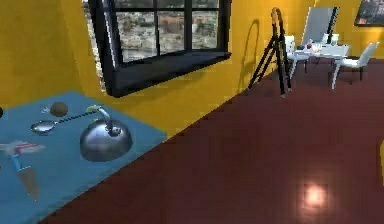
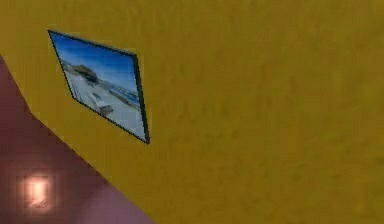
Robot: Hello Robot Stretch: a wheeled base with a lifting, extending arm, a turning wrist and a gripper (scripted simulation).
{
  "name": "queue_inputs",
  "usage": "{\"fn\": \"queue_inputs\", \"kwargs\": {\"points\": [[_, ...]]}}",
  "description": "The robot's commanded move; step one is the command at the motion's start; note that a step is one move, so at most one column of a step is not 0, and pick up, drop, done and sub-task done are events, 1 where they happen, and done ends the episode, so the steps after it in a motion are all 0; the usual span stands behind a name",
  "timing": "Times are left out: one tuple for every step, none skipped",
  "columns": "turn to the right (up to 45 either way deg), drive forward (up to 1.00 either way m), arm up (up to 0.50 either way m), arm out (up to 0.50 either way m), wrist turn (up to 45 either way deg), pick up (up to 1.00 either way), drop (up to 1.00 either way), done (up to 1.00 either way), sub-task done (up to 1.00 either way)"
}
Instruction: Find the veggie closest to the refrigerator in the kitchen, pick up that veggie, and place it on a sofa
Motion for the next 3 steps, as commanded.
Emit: {"fn": "queue_inputs", "kwargs": {"points": [[36.0,0.0,0.0,0.0,0.0,0.0,0.0,0.0,0.0],[0.0,1.0,0.0,0.0,0.0,0.0,0.0,0.0,0.0],[0.0,1.0,0.0,0.0,0.0,0.0,0.0,0.0,0.0]]}}
